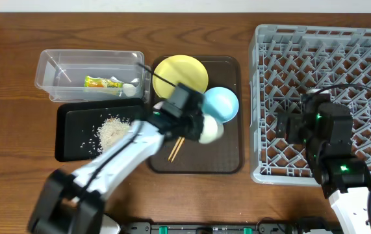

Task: Sort waste into correct bins and load items into the dishwasher rack
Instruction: 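Grasp the cream cup with the left gripper and lift it, then pass the cream cup from the left gripper to the right gripper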

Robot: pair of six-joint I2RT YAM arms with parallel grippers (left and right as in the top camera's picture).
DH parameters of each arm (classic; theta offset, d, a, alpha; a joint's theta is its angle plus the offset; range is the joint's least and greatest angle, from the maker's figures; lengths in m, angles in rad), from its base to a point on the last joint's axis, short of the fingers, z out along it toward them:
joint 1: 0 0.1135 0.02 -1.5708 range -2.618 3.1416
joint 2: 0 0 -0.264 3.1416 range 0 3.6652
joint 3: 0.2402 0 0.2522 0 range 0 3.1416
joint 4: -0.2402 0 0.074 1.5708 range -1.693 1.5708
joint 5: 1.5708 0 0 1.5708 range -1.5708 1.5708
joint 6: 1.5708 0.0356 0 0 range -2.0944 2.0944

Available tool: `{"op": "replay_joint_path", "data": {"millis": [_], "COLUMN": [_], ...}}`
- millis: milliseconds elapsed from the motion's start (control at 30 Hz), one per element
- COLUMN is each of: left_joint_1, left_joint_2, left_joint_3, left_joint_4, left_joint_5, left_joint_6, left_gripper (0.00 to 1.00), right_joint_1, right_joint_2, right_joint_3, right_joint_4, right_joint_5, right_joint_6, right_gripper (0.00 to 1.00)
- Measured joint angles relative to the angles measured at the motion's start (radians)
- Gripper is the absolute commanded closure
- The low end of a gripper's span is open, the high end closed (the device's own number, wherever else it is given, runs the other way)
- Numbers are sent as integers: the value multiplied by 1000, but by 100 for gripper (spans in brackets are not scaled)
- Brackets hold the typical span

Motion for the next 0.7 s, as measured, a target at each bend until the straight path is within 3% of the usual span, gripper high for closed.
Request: {"op": "replay_joint_path", "data": {"millis": [133,300,500,700], "left_joint_1": [154,307,323,285], "left_joint_2": [-63,-24,65,85], "left_joint_3": [2,6,7,7], "left_joint_4": [126,403,559,561], "left_joint_5": [166,541,918,1087], "left_joint_6": [-106,-255,-412,-467], "left_gripper": [94,94,94,94], "right_joint_1": [0,0,6,5], "right_joint_2": [1,50,191,298], "right_joint_3": [0,3,3,4], "right_joint_4": [26,51,131,332], "right_joint_5": [-129,-502,-908,-1120], "right_joint_6": [-8,-116,-241,-269], "right_gripper": [1,1,1,2]}}
